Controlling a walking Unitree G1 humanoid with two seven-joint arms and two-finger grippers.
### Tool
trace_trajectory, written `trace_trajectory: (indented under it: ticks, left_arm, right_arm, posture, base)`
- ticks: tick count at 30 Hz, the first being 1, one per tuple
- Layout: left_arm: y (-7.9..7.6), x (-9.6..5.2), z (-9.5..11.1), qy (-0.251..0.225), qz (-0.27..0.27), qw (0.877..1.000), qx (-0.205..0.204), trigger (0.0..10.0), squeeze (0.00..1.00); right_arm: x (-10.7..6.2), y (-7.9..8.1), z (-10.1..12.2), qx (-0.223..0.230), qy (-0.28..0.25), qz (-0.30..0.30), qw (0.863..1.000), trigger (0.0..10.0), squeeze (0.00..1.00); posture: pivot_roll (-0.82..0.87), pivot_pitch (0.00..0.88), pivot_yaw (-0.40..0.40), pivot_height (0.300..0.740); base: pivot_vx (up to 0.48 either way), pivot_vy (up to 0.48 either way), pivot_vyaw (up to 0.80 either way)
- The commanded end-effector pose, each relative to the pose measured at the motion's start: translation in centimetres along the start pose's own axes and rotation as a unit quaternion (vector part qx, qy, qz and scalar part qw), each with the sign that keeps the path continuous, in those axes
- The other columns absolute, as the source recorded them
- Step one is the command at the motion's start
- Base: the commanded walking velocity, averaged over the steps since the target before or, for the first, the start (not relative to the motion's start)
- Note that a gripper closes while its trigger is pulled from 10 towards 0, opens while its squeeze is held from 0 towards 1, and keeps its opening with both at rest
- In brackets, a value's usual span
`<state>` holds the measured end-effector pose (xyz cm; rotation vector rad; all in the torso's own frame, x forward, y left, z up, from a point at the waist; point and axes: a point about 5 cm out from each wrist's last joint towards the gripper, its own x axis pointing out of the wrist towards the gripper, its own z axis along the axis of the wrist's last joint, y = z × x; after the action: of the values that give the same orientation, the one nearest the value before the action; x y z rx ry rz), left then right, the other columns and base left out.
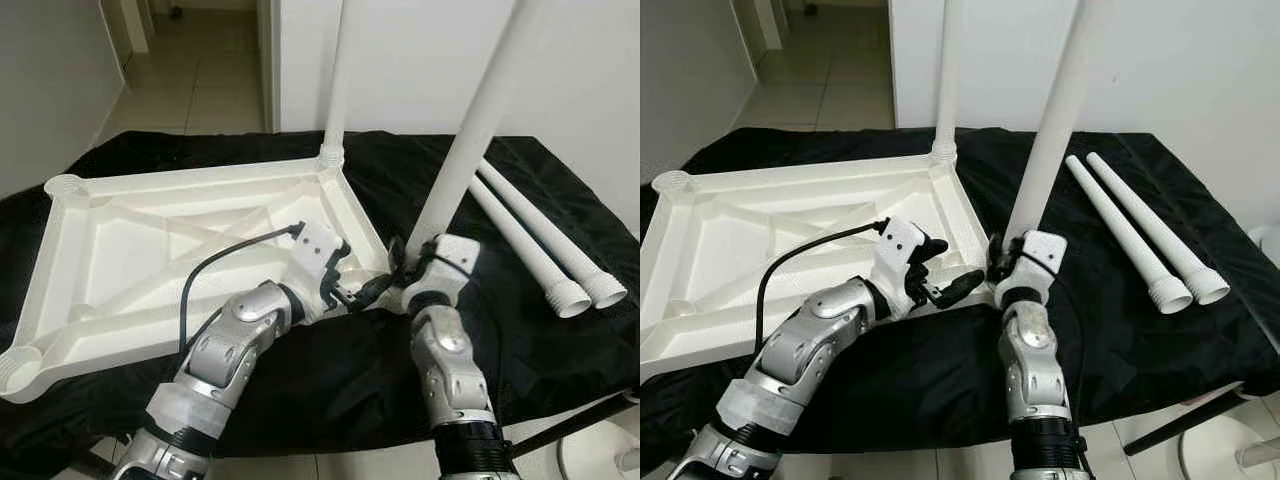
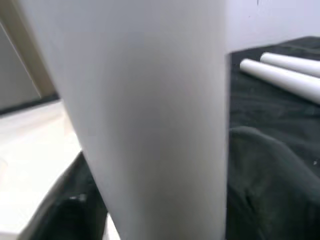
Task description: Building children table
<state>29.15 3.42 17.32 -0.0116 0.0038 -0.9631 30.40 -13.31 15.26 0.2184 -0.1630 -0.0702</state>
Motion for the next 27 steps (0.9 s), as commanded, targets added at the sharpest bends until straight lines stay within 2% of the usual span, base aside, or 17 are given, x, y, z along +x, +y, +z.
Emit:
trace_trajectory:
  ticks: [1, 2, 3, 4, 5, 16, 26, 27]
  left_arm:
    - [0.5, -0.3, -0.3, 0.003, 0.034, 0.999, 0.001, 10.0, 0.00]
    - [0.5, -0.3, -0.2, 0.003, 0.035, 0.999, 0.001, 10.0, 0.00]
    - [0.6, -0.4, -0.2, 0.002, 0.037, 0.999, 0.000, 10.0, 0.00]
    - [0.6, -0.4, -0.2, 0.002, 0.037, 0.999, 0.000, 10.0, 0.00]
    - [0.6, -0.5, -0.2, 0.002, 0.038, 0.999, 0.000, 10.0, 0.00]
    - [0.6, -0.7, -0.2, -0.001, 0.042, 0.999, 0.003, 10.0, 0.00]
    - [0.2, -0.7, -0.1, -0.007, 0.030, 0.999, 0.007, 10.0, 0.00]
    - [0.2, -0.7, -0.1, -0.008, 0.029, 1.000, 0.008, 10.0, 0.00]
  right_arm:
    - [-0.8, 0.1, -0.6, 0.010, 0.005, 0.005, 1.000, 10.0, 1.00]
    - [-0.8, 0.1, -0.6, 0.013, 0.005, 0.013, 1.000, 10.0, 1.00]
    - [-0.8, 0.0, -0.6, 0.010, 0.006, 0.016, 1.000, 10.0, 0.78]
    - [-0.8, 0.0, -0.6, 0.010, 0.006, 0.016, 1.000, 10.0, 0.78]
    - [-0.8, -0.1, -0.6, 0.009, 0.007, 0.022, 1.000, 10.0, 0.00]
    - [-0.9, -1.1, -0.9, -0.005, 0.015, 0.043, 0.999, 10.0, 0.00]
    - [-1.6, -0.6, -1.4, 0.011, 0.026, 0.085, 0.996, 10.0, 0.00]
    - [-1.6, -0.6, -1.5, 0.009, 0.032, 0.103, 0.994, 10.0, 0.00]
  posture:
    - [-0.02, 0.000, -0.055, 0.740]
    - [-0.02, 0.000, -0.055, 0.740]
    - [-0.01, 0.000, -0.057, 0.740]
    - [-0.01, 0.000, -0.057, 0.740]
    - [-0.01, 0.000, -0.057, 0.740]
    - [-0.01, 0.000, -0.061, 0.740]
    - [-0.01, 0.000, -0.055, 0.740]
    - [-0.01, 0.000, -0.054, 0.740]
  base:
    - [0.000, 0.000, 0.00]
    - [0.000, 0.000, 0.00]
    - [0.000, 0.000, 0.00]
    - [0.000, 0.000, 0.00]
    - [0.000, 0.000, 0.00]
    - [0.000, 0.000, 0.00]
    - [0.000, 0.000, 0.00]
    - [0.000, 0.000, 0.00]
